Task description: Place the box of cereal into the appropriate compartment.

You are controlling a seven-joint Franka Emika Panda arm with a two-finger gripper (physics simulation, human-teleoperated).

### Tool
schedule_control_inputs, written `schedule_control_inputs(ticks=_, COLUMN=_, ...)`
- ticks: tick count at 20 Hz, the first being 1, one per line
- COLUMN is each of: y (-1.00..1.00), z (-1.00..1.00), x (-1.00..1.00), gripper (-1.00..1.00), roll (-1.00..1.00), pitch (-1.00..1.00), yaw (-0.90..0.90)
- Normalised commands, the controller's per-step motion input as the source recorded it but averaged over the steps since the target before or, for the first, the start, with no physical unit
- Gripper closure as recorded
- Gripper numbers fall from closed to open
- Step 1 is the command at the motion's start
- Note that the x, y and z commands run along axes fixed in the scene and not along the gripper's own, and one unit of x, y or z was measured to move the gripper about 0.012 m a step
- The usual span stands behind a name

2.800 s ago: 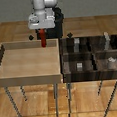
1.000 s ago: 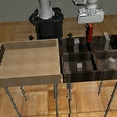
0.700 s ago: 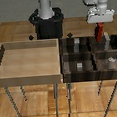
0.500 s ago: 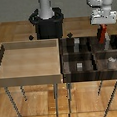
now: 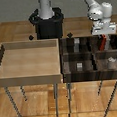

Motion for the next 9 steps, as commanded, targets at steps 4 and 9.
schedule_control_inputs(ticks=4, y=0.0, z=-0.5, x=0.0, gripper=-1.0, roll=0.0, pitch=0.0, yaw=0.0)
schedule_control_inputs(ticks=9, y=0.0, z=0.0, x=0.0, gripper=-1.0, roll=0.0, pitch=0.0, yaw=0.0)
